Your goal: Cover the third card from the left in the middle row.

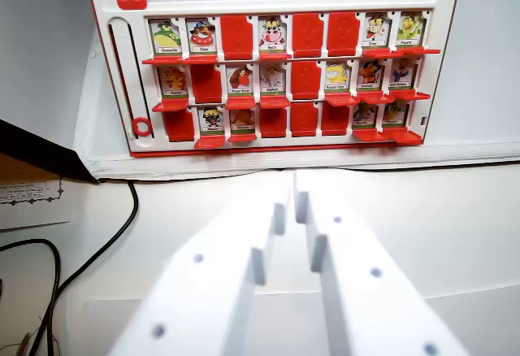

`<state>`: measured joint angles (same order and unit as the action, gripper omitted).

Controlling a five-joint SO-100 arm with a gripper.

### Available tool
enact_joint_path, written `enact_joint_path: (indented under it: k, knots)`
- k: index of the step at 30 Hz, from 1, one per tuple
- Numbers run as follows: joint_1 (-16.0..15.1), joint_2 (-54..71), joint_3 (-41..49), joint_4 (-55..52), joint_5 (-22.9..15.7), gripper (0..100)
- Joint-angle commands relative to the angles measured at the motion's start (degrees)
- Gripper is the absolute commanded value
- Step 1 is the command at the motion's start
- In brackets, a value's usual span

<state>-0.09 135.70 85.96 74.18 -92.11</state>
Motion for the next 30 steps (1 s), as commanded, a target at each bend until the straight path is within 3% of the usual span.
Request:
enact_joint_path:
  k: [1,16,30]
  knots:
    - [0.62,1.76,1.32,-2.81,-0.35,0]
    - [1.05,1.93,4.92,-6.59,-1.23,0]
    - [-0.88,4.57,30.67,-30.41,-5.01,0]
